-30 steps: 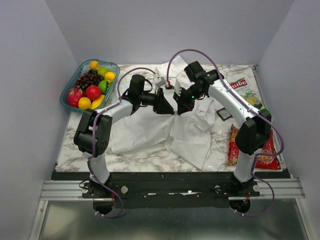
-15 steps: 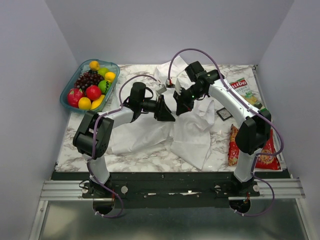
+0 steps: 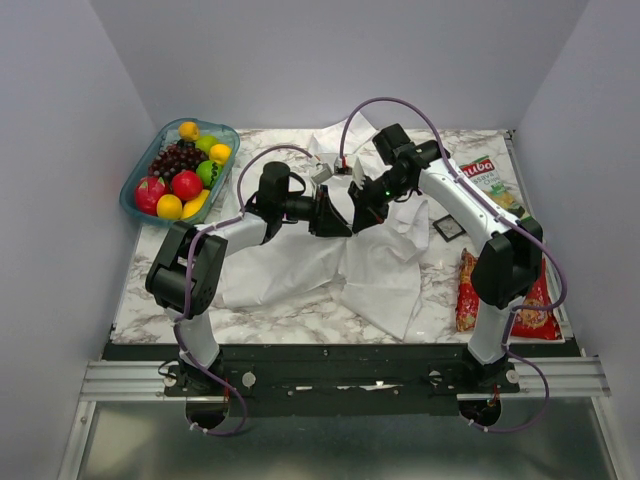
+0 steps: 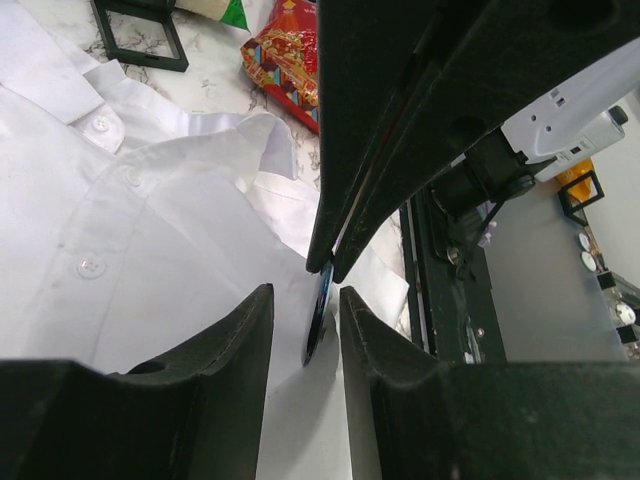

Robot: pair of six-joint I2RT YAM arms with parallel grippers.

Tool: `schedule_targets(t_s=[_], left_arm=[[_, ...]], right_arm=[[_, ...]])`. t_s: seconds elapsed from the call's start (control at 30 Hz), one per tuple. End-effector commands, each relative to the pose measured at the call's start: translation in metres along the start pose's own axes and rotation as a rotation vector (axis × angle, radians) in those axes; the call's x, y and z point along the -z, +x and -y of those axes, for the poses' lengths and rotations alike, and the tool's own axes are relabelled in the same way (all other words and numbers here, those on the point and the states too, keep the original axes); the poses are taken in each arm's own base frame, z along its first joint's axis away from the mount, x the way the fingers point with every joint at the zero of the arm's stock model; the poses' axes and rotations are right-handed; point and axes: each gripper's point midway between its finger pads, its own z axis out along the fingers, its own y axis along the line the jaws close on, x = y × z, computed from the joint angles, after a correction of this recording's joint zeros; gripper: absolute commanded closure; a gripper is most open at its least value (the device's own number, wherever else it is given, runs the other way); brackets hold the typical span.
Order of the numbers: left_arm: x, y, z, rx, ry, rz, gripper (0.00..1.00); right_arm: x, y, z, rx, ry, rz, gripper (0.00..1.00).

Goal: Remove the brooch from the garment

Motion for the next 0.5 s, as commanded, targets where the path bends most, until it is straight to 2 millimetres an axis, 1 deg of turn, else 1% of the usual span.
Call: schedule_targets(t_s=[0.0, 0.33, 0.47], left_arm=[[0.0008, -0.0195, 0.0065, -0.095, -0.003, 0.016, 0.61], [0.0021, -0.0131, -0.0016, -0.092, -0.039, -0.027, 0.61], [0.003, -0.012, -0.0035, -0.128, -0.049, -0.047, 0.61]], right_arm=[[-0.0033, -0.0026, -0.0012, -0.022, -0.028, 0.022, 1.0], [-0.0047, -0.0027, 0.0006, -0.034, -0.034, 0.024, 0.99], [-0.0049, -0.002, 0.0016, -0.041, -0.035, 0.025, 1.0]])
